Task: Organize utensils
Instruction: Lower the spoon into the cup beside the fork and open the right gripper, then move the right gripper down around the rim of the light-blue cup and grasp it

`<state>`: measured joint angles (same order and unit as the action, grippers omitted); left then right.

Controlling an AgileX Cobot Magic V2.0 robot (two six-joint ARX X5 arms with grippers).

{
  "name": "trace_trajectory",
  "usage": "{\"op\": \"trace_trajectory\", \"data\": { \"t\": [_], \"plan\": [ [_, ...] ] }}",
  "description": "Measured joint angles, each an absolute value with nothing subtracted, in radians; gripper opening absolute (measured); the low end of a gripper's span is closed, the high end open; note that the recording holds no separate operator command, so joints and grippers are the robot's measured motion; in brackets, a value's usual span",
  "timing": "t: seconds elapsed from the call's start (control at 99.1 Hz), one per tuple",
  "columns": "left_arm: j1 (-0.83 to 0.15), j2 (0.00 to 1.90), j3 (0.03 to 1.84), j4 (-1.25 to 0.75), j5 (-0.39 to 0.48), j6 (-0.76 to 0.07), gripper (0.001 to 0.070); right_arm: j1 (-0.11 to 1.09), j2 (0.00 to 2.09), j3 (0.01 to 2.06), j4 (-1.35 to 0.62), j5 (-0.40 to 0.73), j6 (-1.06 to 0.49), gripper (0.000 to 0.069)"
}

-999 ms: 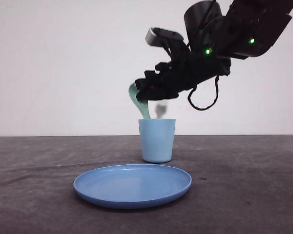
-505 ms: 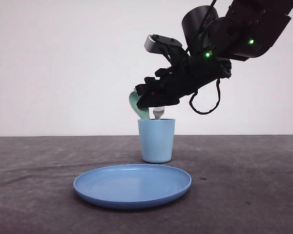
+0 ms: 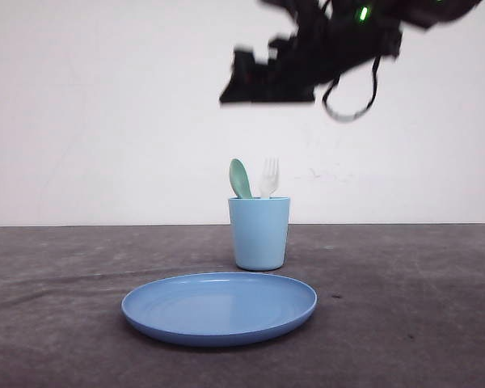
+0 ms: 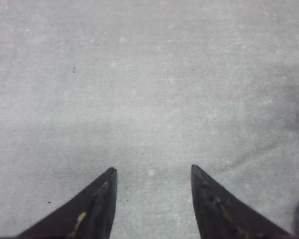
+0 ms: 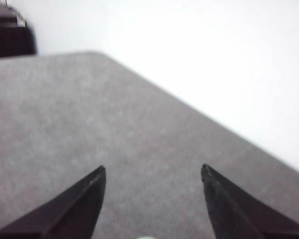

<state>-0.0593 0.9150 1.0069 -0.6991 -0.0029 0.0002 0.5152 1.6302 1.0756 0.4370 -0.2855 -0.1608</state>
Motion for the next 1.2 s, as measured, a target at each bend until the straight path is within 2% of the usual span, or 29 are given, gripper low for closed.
{"op": "trace_trajectory", "data": {
  "t": [0.283,0.495,0.797,0.868,1.009,1.201],
  "plan": [
    [-0.059,0.915,1.007,-0.699,-0.002,0.001,0.0274,0.497,1.357,1.076,0.097,-0.287,-0.148,0.0382],
    [-0.059,0.915,1.007,-0.699,-0.002,0.001,0.0274,0.413,1.230,1.066,-0.227,-0.287,-0.087,0.0382],
    [-0.059,0.915,1.007,-0.699,-0.003,0.001,0.0274,0.336,1.186,0.890,-0.265,-0.286,-0.017,0.0386],
    [-0.059,0.915,1.007,-0.699,-0.003,0.001,0.0274,0.336,1.191,0.838,-0.245,-0.287,-0.005,0.0434],
    [-0.059,0.915,1.007,-0.700,-0.002,0.001,0.0274,0.339,1.192,0.747,-0.179,-0.286,0.009,0.0587],
    [-0.059,0.915,1.007,-0.700,-0.002,0.001,0.0274,0.347,1.192,0.667,-0.112,-0.286,0.017,0.0680]
  ]
}}
